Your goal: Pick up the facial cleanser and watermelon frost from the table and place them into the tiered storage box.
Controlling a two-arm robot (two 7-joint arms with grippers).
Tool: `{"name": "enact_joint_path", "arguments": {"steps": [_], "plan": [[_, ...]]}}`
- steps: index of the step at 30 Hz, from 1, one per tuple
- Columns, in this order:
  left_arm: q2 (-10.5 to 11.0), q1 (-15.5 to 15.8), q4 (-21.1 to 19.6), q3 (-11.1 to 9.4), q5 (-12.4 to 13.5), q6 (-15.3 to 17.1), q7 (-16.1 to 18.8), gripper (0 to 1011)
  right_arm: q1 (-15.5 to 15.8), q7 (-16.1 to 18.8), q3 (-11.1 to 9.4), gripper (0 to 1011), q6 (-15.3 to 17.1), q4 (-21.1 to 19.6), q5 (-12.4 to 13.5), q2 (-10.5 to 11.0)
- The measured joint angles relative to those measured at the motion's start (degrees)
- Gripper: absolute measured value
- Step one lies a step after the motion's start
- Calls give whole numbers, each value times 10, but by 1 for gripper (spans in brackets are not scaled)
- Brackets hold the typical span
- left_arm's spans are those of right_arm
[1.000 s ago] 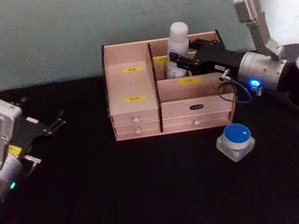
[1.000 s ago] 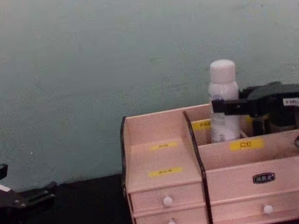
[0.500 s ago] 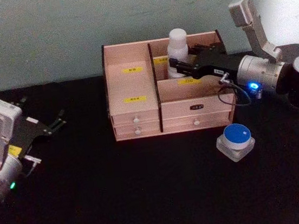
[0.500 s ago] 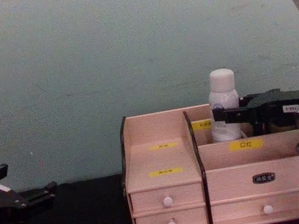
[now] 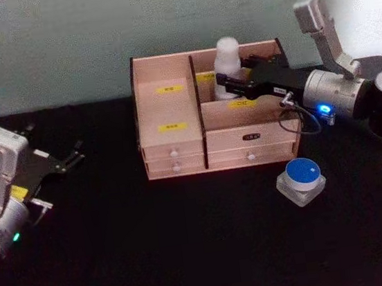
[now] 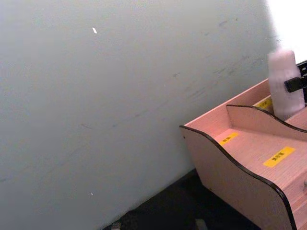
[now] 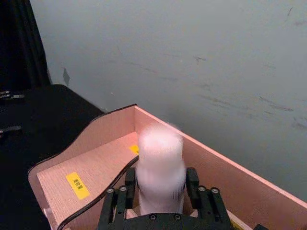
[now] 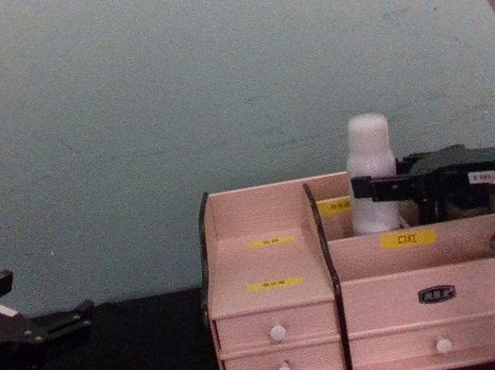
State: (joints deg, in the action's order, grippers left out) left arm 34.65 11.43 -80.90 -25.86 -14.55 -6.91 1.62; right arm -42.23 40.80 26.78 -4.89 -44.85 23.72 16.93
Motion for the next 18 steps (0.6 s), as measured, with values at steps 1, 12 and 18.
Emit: {"name": "enact_joint_path", "arguments": {"steps": [1, 12, 18], "plan": [[0, 0, 0, 0, 0, 0, 0, 1001, 0, 0, 0, 658, 0, 0, 0, 0], [0, 0, 0, 0, 0, 0, 0, 1001, 0, 0, 0, 978, 0, 0, 1, 0], [0, 0, 0, 0, 0, 0, 0, 1001, 0, 0, 0, 1000, 0, 0, 1, 0]]}}
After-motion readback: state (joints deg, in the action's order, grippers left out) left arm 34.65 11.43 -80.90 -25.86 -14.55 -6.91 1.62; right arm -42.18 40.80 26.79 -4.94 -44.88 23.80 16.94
